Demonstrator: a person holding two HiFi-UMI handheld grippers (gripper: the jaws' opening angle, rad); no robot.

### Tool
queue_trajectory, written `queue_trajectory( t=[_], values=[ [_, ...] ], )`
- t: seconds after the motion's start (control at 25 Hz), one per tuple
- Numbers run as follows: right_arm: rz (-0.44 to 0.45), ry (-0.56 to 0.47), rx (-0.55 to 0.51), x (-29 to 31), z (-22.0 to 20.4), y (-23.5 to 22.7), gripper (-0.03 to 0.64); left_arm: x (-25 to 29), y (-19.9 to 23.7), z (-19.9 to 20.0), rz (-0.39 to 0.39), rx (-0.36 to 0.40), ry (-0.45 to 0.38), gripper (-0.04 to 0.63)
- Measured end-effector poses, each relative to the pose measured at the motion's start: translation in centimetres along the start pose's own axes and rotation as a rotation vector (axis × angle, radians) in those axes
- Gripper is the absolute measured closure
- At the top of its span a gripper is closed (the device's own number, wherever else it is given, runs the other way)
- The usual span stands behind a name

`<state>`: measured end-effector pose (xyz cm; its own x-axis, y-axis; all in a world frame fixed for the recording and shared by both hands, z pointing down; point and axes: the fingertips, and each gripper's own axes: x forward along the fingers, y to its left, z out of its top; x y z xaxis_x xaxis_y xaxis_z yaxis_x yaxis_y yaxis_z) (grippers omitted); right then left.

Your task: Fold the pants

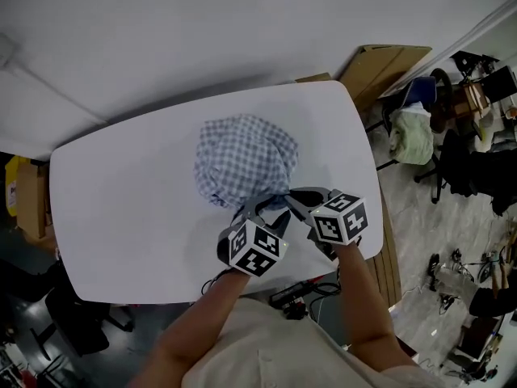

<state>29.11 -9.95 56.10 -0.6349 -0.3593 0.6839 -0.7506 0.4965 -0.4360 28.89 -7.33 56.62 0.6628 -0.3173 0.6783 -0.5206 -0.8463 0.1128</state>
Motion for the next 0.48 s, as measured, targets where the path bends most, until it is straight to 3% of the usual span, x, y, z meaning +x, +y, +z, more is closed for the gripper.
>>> queue_trajectory(
  t=[0.2,0.36,0.44,0.48],
  values=[
    [0.019,0.034,-0.002,-0.2,1.3,0.8,0.588,0.1,1.1,-0.1,0.072,0.103,0.04,0.426],
    [0.034,0.041,-0.008,0.2,1.6,1.4,0.588,0.4,1.9,0.0,0.09,0.112,0.041,0.437],
    [0.053,0.023,-0.017,0.2,1.9,1.7,0.588,0.4,2.0,0.3,0.08,0.073,0.025,0.539],
    [0.066,0.011,-0.022,0.2,2.0,1.8,0.586,0.3,2.1,0.4,0.069,0.043,0.016,0.555]
  ],
)
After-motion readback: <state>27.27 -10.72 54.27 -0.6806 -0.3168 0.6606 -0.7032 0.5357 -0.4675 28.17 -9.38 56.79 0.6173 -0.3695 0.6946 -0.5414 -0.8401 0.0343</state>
